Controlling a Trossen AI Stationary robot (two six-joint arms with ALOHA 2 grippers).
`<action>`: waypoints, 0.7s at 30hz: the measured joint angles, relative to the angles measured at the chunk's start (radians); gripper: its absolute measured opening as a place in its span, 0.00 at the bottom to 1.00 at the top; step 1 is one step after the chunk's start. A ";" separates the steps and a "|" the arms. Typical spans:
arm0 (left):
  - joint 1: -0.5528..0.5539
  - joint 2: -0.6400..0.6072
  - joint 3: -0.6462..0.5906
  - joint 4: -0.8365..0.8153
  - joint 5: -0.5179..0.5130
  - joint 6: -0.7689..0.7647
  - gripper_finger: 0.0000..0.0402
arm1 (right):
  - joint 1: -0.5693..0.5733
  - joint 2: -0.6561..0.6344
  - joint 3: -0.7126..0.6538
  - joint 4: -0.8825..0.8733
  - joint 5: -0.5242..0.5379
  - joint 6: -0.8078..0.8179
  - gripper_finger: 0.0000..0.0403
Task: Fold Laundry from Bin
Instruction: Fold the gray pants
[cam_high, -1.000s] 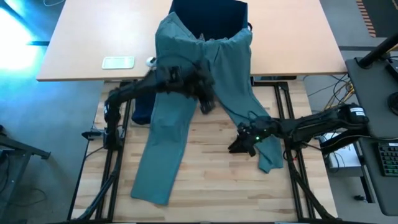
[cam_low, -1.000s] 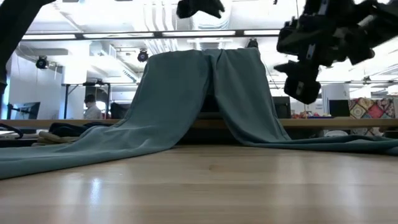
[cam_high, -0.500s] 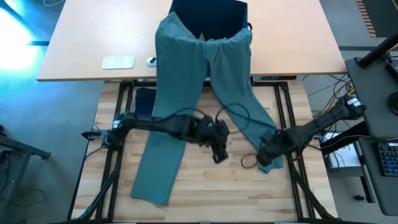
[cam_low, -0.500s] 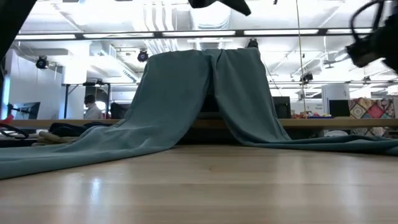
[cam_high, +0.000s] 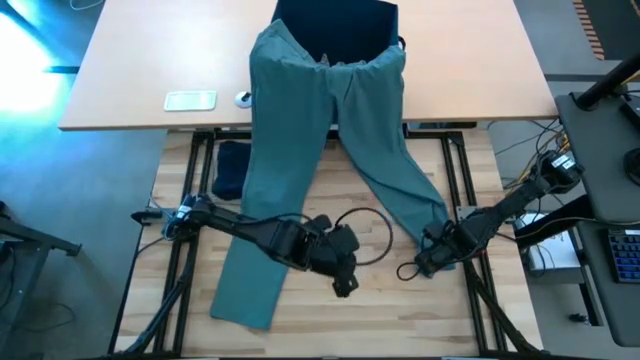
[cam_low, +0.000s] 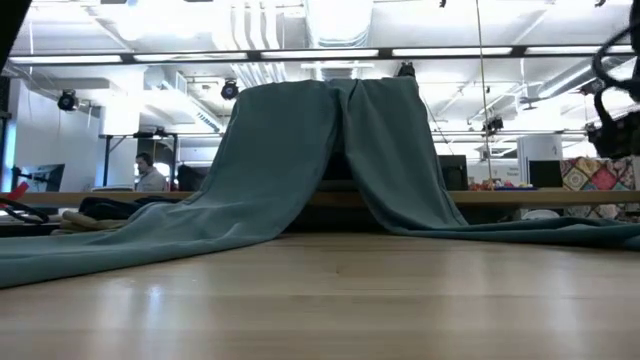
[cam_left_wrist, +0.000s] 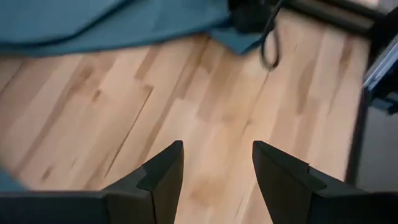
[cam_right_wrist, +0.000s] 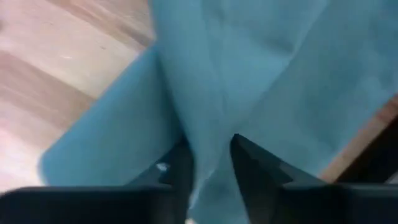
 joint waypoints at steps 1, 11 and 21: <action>-0.007 0.000 0.000 -0.024 -0.005 -0.004 0.44 | 0.000 -0.001 0.020 -0.007 0.001 -0.001 0.19; -0.057 -0.004 0.000 -0.191 -0.042 -0.018 0.44 | -0.072 0.133 0.315 0.209 0.068 -0.237 0.02; -0.053 -0.004 0.000 -0.186 -0.041 0.067 0.44 | -0.193 0.633 0.373 0.850 -0.015 -0.440 0.08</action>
